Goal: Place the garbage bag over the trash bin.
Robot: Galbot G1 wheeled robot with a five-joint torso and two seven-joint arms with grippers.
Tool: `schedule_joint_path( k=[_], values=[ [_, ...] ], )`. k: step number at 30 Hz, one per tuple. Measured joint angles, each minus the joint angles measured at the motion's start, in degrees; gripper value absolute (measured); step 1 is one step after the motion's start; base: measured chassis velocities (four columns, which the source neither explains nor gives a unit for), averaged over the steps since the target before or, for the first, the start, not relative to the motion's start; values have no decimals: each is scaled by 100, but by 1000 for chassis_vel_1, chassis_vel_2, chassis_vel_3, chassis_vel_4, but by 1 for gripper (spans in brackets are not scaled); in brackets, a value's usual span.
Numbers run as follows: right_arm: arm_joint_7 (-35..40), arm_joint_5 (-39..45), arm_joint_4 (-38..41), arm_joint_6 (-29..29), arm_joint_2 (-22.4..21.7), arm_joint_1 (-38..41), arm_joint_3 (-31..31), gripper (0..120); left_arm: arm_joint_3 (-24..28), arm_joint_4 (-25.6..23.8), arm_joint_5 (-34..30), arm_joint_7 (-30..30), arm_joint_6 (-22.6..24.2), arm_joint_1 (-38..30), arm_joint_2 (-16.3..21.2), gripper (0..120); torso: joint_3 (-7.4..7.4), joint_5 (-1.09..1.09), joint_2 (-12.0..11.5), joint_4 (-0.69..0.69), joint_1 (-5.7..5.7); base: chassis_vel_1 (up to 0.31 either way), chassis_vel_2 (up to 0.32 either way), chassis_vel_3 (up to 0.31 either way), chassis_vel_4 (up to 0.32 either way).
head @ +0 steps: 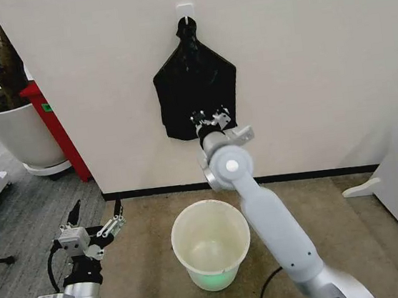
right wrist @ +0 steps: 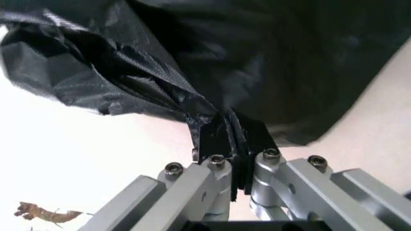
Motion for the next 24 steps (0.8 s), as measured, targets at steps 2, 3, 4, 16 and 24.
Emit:
schedule_joint_path(
  k=[2, 3, 4, 16, 24],
  values=[
    [-8, -1, 104, 1, -50, -181, 13, 0, 9, -9, 19, 6, -13, 11, -9, 100, 0, 0, 0, 0, 0, 0, 0, 0, 0],
    [-17, -1, 168, 2, -78, -293, 15, 0, 13, -17, 27, 8, -17, 16, -13, 100, 0, 0, 0, -1, 0, 0, 0, 0, 0],
    [-28, -5, 226, 2, -105, -401, 16, 0, 16, -28, 34, 10, -21, 20, -20, 100, 0, 0, 0, 0, 0, 0, 0, 0, 0],
    [-20, 27, 668, -1, -270, -502, -5, 0, 18, -133, 85, 24, -99, 111, -79, 100, 0, -1, 0, 0, 0, 0, 0, 0, 0],
    [-41, 74, 877, -30, -425, -686, -48, 0, -9, -211, 89, 21, -125, 157, -86, 100, 0, 0, 0, 1, 0, 0, 0, 0, 0]
  ],
)
